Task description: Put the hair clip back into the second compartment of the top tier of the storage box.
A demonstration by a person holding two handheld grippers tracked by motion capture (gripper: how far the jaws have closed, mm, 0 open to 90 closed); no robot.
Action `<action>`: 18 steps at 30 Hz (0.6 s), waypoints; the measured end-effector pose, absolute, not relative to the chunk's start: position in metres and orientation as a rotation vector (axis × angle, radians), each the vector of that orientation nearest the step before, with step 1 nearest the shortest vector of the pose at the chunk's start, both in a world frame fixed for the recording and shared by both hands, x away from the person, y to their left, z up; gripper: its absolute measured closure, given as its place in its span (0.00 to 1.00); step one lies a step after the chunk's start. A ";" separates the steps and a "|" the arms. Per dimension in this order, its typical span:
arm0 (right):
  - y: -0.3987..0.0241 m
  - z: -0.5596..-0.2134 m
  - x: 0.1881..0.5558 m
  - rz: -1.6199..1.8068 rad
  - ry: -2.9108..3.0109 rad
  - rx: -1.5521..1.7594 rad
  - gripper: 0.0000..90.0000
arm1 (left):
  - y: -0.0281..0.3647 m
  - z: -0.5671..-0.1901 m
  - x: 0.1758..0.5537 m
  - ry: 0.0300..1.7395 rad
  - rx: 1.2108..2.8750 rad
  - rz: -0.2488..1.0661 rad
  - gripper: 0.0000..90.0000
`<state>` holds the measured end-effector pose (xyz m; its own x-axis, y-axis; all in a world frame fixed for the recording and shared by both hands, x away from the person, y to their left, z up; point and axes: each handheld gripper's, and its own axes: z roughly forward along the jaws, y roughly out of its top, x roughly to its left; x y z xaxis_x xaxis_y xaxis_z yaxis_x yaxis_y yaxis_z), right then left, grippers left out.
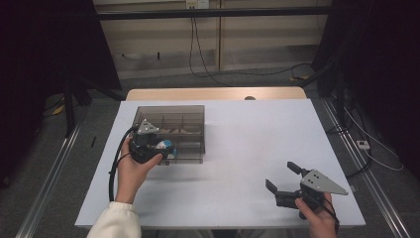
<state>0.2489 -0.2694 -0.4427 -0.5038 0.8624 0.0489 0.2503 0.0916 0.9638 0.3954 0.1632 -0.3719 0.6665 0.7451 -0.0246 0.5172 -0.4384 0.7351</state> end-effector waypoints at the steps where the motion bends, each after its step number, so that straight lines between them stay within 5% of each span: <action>1: -0.269 -0.443 0.249 1.435 1.822 1.093 0.05 | 0.163 -0.372 0.395 0.972 2.135 0.390 0.47; 18: -0.267 -0.443 0.251 1.438 1.829 1.087 0.05 | 0.168 -0.361 0.388 0.951 2.087 0.342 0.33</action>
<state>0.2506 -0.2667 -0.4427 -0.5101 0.8587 0.0492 0.2506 0.0936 0.9636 0.3878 0.1675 -0.3611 0.6809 0.7282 -0.0778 0.5121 -0.3975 0.7614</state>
